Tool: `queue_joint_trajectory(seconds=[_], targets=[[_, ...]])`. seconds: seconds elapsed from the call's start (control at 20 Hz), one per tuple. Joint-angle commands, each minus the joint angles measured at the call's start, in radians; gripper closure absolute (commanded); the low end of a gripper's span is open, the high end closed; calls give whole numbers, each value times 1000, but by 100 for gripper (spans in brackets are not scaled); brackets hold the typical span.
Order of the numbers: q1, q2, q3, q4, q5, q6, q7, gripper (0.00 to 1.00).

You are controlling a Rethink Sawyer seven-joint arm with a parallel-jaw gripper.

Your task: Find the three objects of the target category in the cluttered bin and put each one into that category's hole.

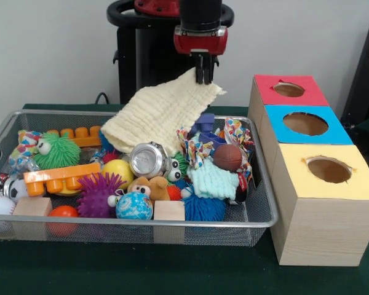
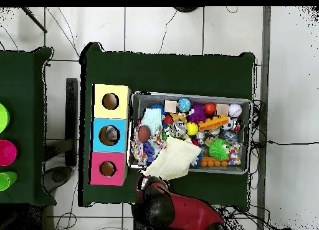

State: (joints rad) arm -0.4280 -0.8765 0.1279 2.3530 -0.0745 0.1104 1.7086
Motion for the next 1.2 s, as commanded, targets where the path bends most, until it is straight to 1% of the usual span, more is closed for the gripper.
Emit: queue_joint_trajectory(seconds=[0.05,0.25,0.45,0.7,0.85,0.9,1.2], targets=[[65,-120,-24,-112,80,218,160,100],[113,-162,-62,-129,84,278,179,100],[152,-181,-93,-149,91,327,198,100],[164,-185,-102,-153,101,339,196,100],[153,-185,-96,-133,113,318,184,100],[156,-193,-102,-133,114,327,183,100],[210,-251,-154,-168,110,450,206,100]])
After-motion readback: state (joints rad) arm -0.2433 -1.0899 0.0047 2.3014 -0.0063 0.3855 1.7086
